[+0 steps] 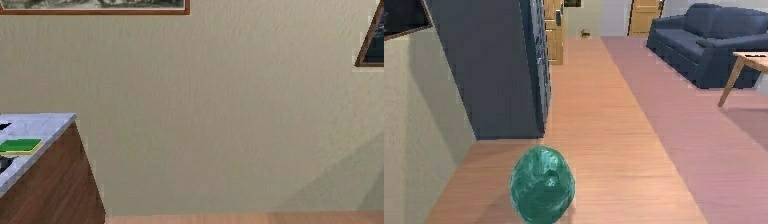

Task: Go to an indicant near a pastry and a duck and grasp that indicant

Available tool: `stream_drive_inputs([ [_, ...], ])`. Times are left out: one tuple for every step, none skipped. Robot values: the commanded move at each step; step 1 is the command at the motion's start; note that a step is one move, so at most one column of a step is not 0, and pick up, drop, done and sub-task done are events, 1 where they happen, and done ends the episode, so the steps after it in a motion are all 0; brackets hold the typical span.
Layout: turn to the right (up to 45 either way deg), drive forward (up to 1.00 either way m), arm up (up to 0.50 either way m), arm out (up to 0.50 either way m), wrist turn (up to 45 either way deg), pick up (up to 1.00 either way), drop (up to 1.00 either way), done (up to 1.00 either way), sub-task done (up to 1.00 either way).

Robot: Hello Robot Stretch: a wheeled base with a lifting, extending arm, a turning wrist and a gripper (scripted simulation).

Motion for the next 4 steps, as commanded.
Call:
stream_drive_inputs([
  [-45.0,0.00,0.00,0.00,0.0,0.00,0.00,0.00,0.00],
  [42.0,0.00,0.00,0.00,0.0,0.00,0.00,0.00,0.00],
  [0.0,0.15,0.00,0.00,0.0,0.00,0.00,0.00,0.00],
  [45.0,0.00,0.00,0.00,0.0,0.00,0.00,0.00,0.00],
])
